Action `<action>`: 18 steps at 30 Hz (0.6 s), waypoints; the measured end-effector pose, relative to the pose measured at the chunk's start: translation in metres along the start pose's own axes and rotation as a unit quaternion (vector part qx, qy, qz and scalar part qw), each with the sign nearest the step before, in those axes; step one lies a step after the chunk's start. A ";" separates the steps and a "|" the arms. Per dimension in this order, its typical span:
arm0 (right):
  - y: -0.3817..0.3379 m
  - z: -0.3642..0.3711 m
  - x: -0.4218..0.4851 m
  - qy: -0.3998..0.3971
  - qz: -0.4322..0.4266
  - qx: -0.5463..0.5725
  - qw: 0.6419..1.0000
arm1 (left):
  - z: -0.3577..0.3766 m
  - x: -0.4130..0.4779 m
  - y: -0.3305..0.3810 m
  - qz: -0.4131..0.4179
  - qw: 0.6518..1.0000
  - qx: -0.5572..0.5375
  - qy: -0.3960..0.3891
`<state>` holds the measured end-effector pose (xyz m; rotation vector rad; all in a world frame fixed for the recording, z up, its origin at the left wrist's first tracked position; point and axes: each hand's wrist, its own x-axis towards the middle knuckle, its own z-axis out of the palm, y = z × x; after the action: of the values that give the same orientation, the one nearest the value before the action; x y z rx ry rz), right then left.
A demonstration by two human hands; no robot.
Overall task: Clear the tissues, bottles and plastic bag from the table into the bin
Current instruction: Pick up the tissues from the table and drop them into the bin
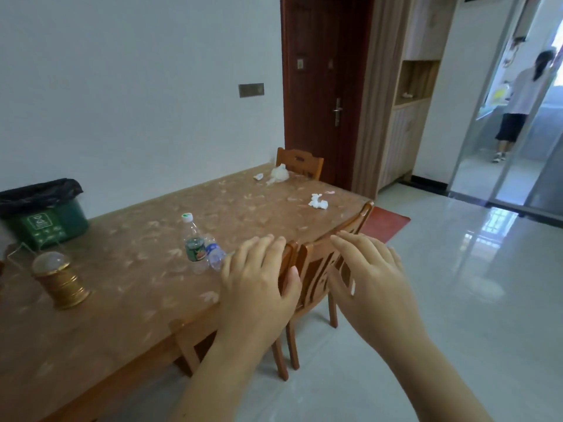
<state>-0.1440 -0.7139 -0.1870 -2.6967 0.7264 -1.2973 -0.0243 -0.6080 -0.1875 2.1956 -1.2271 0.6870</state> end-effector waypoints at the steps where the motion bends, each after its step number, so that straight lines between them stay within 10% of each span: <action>1: 0.011 0.004 0.002 -0.003 0.010 -0.003 1.000 | 0.011 0.007 0.004 0.005 1.000 -0.010 -0.004; 18: 0.191 0.126 0.141 -0.038 0.055 -0.077 0.995 | 0.229 0.184 0.014 0.018 0.996 -0.079 -0.047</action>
<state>-0.0478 -0.9634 -0.2146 -2.7607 0.9877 -1.1515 0.0872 -0.8763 -0.2327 2.1009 -1.3246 0.4868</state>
